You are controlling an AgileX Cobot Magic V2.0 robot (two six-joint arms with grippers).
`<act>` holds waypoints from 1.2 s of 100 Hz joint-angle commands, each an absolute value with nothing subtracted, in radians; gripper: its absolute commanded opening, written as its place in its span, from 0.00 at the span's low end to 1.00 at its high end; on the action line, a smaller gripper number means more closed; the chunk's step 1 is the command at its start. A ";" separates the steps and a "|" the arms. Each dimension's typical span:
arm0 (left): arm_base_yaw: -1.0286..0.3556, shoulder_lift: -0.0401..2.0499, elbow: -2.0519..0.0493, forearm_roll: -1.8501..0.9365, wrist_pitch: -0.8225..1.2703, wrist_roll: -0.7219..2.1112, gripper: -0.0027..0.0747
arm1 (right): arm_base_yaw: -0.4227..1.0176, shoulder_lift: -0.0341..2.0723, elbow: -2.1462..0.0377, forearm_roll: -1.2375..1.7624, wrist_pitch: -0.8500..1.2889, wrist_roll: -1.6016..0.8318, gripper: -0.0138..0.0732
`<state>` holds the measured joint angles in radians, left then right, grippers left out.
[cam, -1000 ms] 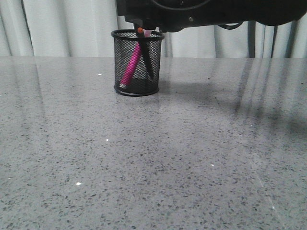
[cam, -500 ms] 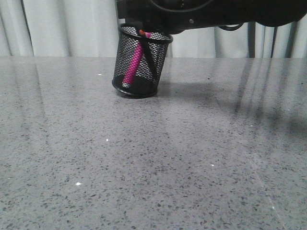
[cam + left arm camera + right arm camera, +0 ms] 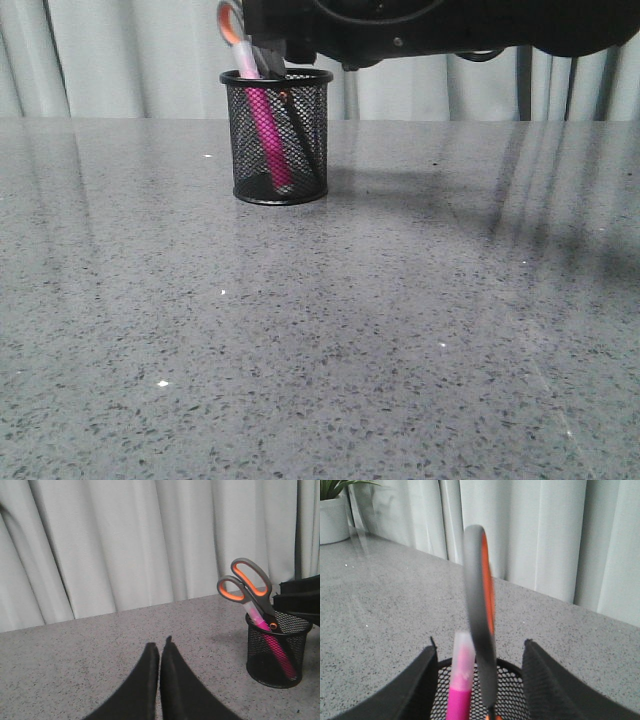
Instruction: Put pen and scissors into bin
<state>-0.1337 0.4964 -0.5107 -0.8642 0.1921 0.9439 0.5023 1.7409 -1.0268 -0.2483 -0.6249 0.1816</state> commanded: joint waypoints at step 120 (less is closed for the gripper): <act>-0.132 0.369 -0.418 -0.920 0.000 0.933 0.01 | 0.128 0.786 -0.466 -0.249 -0.663 0.176 0.08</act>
<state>-0.1337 0.4140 -0.4322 -0.8986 0.0679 0.9439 0.1672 0.9082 -0.5531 -0.2506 -0.5452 0.1816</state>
